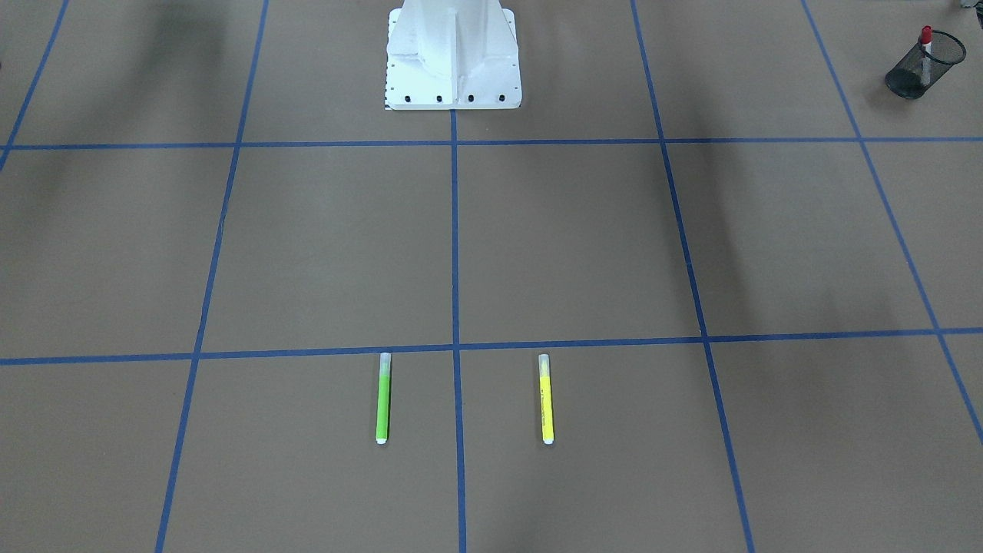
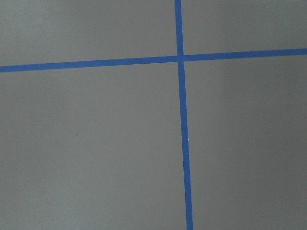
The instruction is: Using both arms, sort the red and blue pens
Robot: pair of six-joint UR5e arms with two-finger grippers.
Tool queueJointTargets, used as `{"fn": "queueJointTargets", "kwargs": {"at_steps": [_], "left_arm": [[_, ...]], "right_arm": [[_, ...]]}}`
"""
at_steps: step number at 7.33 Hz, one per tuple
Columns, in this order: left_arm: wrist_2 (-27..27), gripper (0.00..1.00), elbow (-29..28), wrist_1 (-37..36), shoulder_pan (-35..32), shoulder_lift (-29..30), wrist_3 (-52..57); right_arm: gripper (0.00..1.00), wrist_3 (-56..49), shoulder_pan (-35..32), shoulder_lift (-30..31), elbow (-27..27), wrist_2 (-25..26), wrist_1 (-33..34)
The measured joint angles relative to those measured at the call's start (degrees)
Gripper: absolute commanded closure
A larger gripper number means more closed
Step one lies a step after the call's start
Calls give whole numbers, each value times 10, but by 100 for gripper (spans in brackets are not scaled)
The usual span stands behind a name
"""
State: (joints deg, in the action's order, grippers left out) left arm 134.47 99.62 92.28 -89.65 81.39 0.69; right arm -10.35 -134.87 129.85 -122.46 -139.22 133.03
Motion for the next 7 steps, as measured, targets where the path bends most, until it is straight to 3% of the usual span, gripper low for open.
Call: {"fn": "queueJointTargets", "kwargs": {"at_steps": [3, 7], "left_arm": [[-1, 0, 1, 1, 0, 0, 0], [0, 0, 2, 5, 1, 1, 1]], "right_arm": [[100, 0, -137, -5, 11, 24, 164], [100, 2, -282, -48, 122, 57, 212]]}}
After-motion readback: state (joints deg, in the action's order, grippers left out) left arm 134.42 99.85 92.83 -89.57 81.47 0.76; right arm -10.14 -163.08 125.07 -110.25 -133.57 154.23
